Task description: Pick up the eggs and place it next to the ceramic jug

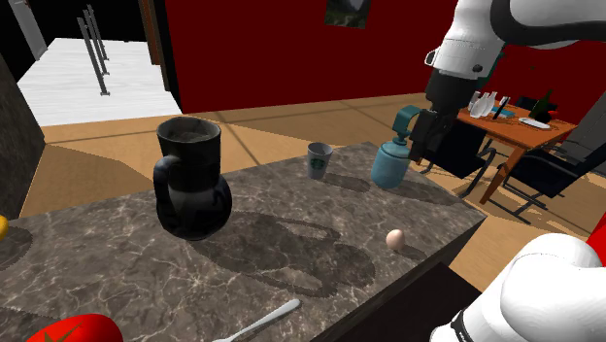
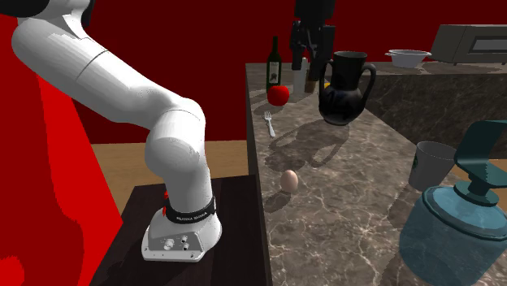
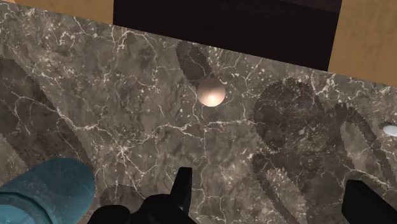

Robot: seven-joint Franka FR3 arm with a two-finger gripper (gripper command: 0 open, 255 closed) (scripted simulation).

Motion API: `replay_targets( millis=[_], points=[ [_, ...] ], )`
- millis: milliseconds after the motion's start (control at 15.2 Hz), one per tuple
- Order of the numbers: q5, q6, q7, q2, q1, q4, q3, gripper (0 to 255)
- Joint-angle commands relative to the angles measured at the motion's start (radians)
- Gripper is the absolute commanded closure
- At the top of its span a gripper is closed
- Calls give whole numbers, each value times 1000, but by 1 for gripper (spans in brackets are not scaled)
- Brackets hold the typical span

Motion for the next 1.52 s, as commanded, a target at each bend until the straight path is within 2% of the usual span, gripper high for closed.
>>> replay_targets(
  millis=[0,462,858,1188,1452],
  points=[
    [0,0,0,0,0,0,0,0],
    [5,180,-56,-14,-15,-235,-59,0],
    [7,353,-112,29,-30,-405,-112,0],
    [14,521,-168,118,-40,-519,-159,0],
    [21,586,-175,146,-36,-559,-162,0]
  ],
)
